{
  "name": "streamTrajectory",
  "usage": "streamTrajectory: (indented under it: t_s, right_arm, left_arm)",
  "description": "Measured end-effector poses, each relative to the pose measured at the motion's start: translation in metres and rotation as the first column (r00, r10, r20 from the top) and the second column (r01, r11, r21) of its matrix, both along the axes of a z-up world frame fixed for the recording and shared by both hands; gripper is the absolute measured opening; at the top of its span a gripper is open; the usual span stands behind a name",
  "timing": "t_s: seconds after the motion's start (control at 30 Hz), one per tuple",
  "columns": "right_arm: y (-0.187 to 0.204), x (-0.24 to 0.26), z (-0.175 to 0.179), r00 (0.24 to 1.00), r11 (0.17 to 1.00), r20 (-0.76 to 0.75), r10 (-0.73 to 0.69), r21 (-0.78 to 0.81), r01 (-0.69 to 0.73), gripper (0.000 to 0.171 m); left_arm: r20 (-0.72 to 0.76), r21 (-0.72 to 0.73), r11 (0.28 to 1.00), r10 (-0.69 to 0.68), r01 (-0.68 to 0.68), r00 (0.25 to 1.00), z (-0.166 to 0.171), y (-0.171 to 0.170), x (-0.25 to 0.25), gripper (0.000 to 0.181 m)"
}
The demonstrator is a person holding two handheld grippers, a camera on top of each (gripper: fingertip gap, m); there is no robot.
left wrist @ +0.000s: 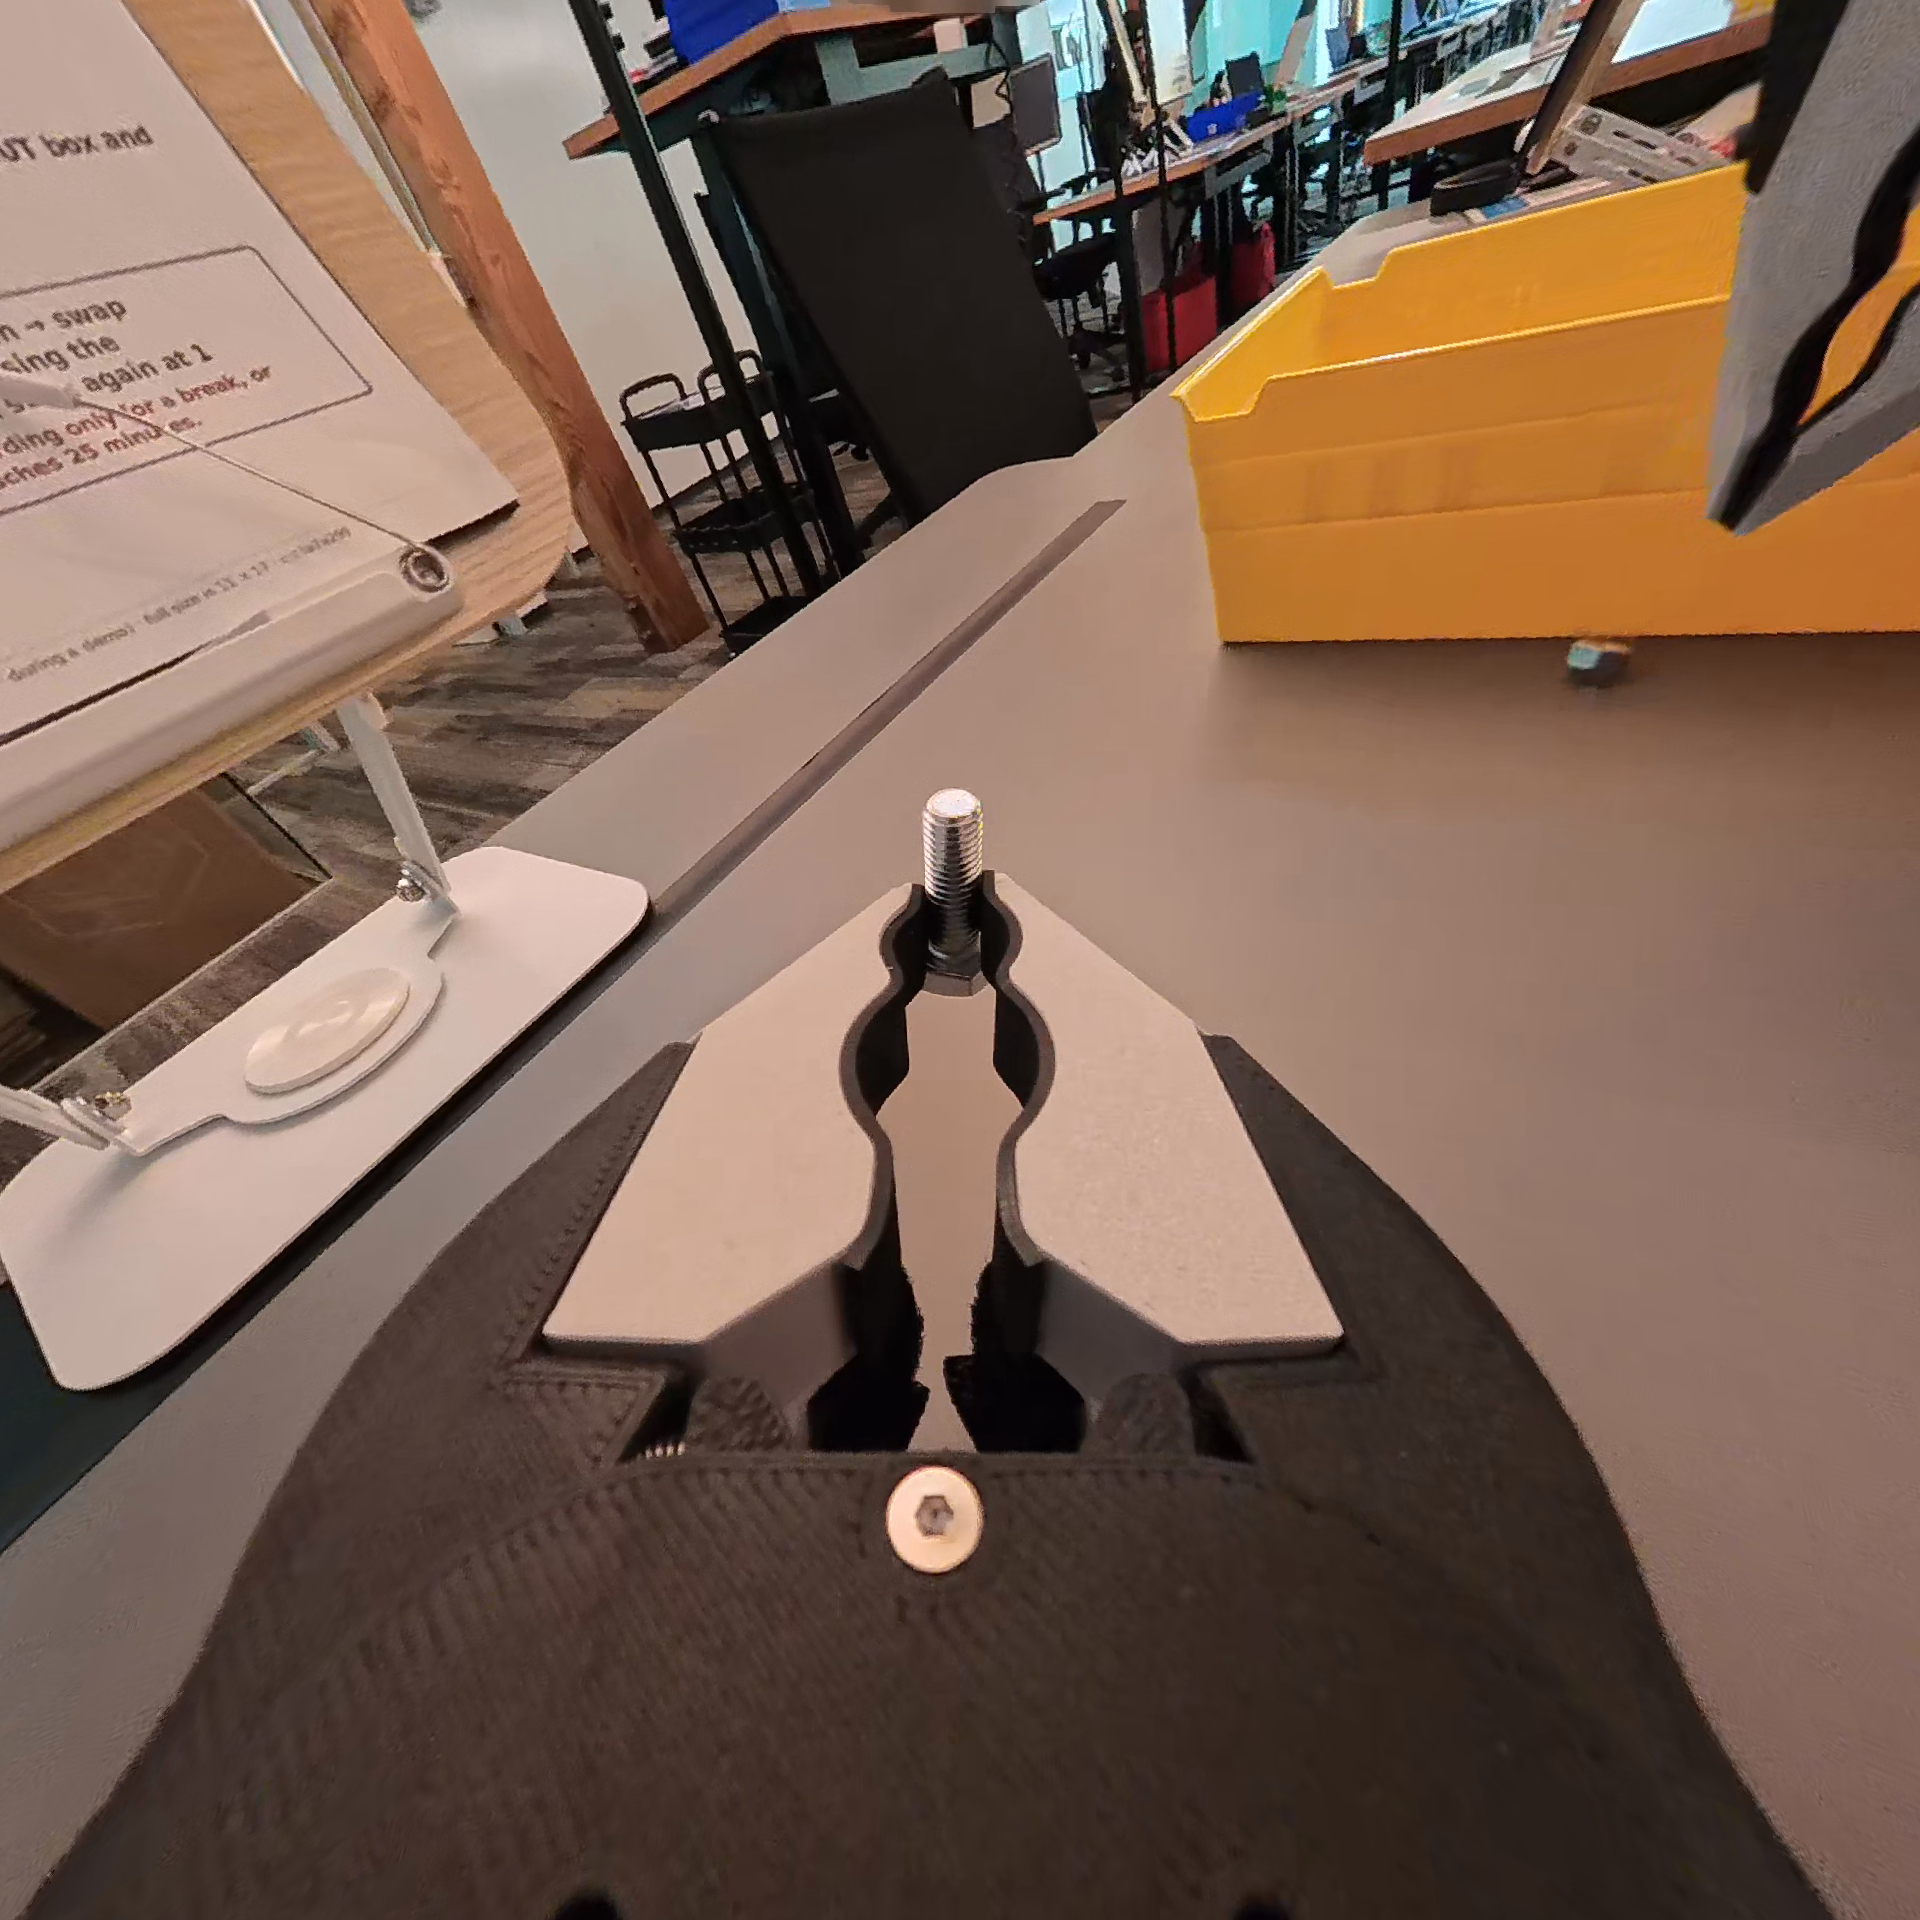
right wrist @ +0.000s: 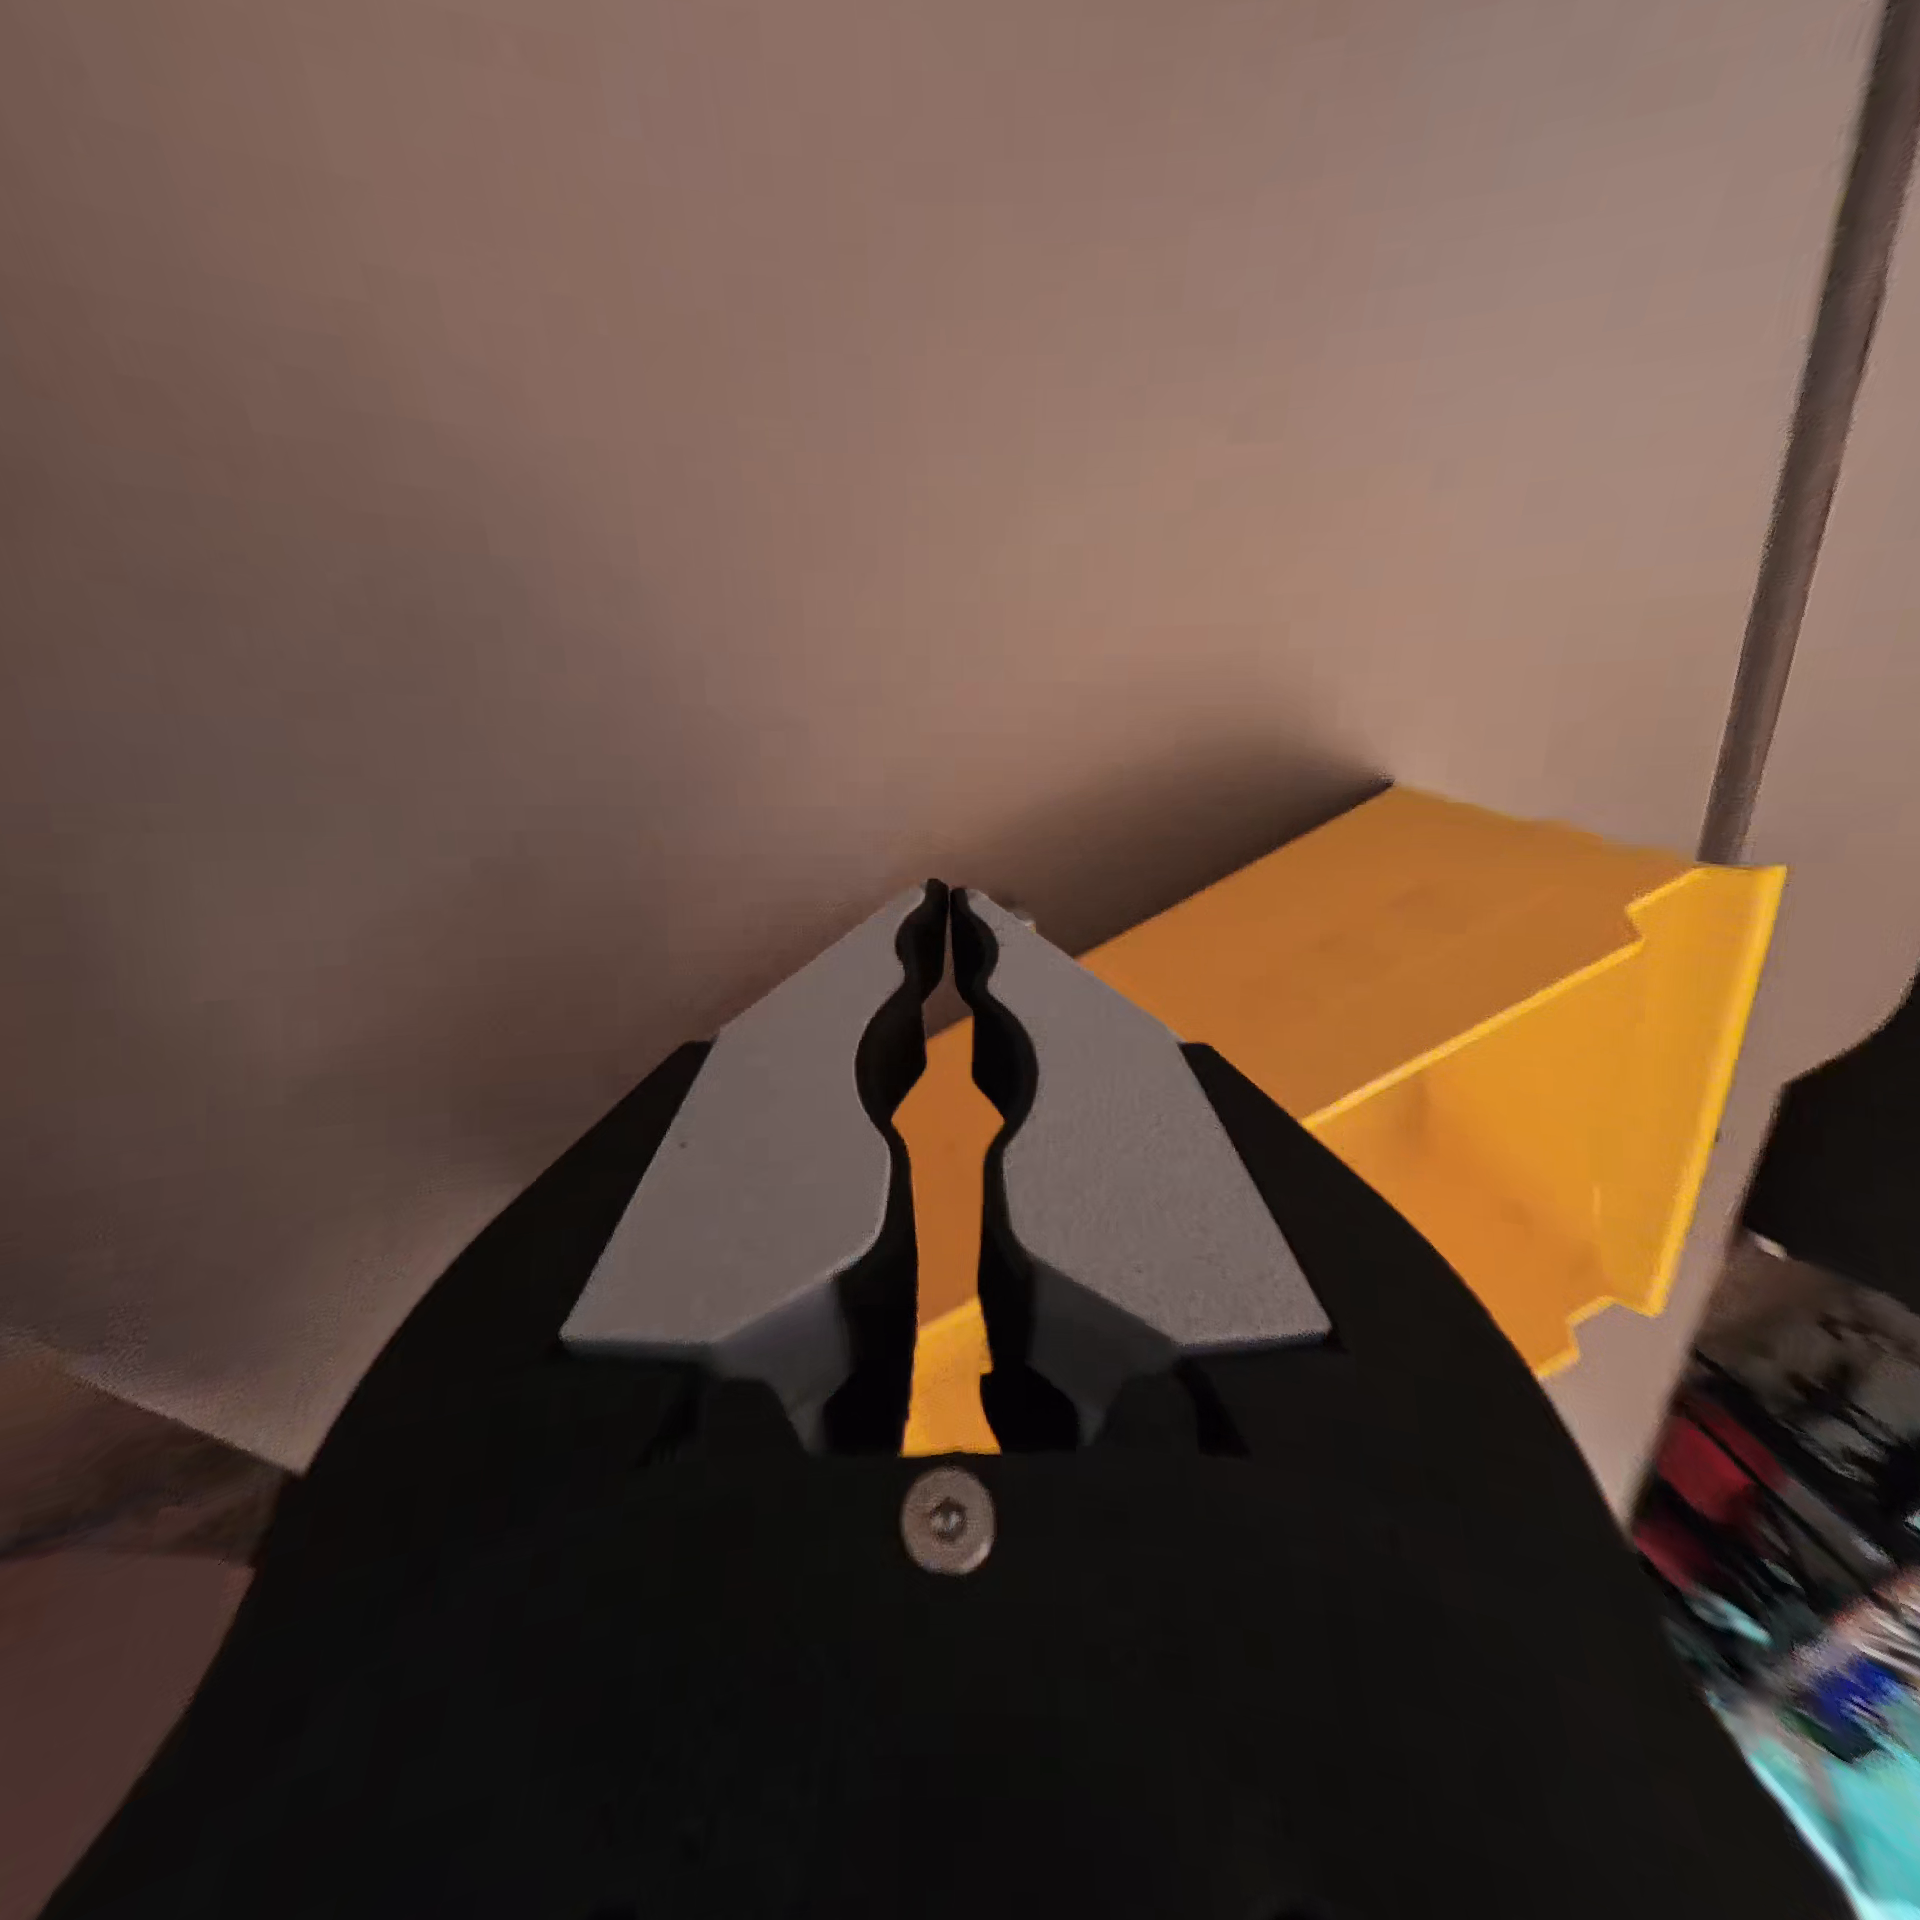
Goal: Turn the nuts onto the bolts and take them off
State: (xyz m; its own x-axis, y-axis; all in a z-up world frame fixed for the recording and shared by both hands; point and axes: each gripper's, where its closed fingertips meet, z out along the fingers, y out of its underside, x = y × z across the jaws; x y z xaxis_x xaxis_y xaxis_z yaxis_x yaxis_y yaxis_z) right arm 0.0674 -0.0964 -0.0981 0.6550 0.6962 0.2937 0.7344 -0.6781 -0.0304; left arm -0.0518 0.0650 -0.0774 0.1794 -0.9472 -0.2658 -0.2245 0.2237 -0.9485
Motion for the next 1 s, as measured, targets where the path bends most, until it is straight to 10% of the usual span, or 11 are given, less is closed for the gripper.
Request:
streamTrajectory:
  t_s: [0.23,1.0]
  right_arm:
    - [-0.008,0.022,-0.035,0.935,0.939,0.183,0.303,-0.225,-0.260,0.025]
    - [-0.004,0.045,-0.065,0.880,0.806,0.264,0.395,-0.559,-0.194,0.018]
  left_arm:
    - [0.000,0.028,0.999,-0.040,0.040,0.999,0.001,-0.009,0.002,0.007]
    - [0.041,-0.012,0.998,-0.064,0.065,0.997,0.005,-0.006,0.001,0.007]
